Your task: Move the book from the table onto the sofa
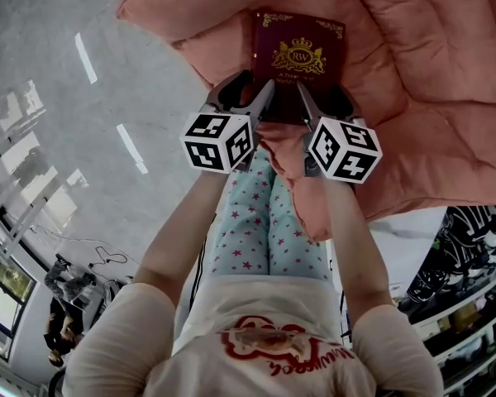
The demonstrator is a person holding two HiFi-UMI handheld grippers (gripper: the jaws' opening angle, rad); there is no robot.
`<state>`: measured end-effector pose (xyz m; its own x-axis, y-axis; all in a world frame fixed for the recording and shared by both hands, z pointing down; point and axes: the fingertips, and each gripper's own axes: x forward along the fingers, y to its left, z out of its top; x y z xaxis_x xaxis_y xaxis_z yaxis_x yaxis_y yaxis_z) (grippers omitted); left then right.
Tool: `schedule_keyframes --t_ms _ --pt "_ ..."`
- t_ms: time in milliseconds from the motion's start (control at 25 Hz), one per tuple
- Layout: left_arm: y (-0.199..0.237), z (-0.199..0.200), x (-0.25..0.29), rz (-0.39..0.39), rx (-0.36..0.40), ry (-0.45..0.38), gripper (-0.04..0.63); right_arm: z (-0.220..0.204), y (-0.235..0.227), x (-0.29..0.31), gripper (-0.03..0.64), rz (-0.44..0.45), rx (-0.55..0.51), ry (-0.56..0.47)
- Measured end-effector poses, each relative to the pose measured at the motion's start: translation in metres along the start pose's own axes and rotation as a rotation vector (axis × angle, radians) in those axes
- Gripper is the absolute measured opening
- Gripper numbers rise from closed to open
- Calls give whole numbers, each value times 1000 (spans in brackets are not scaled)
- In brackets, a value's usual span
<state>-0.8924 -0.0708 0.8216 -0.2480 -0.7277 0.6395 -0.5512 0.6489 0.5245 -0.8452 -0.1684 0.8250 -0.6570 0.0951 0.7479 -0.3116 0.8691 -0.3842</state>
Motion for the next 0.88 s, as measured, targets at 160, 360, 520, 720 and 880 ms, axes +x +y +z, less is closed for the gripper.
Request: schedule_keyframes --t_ms 160,360,520,720,880 --pt "3 6 -12 22 26 -17 207 5 6 -4 295 -15 -58 0" --pt "-9 22 -42 33 25 -86 207 27 6 -32 304 -62 -94 -73" --pt "-45 53 -72 -26 38 -183 204 61 31 -79 302 -25 -190 -183" --pt "-102 91 -105 -89 91 -257 178 103 75 -141 227 65 -217 -300" --pt "-154 117 -137 -151 147 -284 133 137 96 -197 133 86 -220 -404"
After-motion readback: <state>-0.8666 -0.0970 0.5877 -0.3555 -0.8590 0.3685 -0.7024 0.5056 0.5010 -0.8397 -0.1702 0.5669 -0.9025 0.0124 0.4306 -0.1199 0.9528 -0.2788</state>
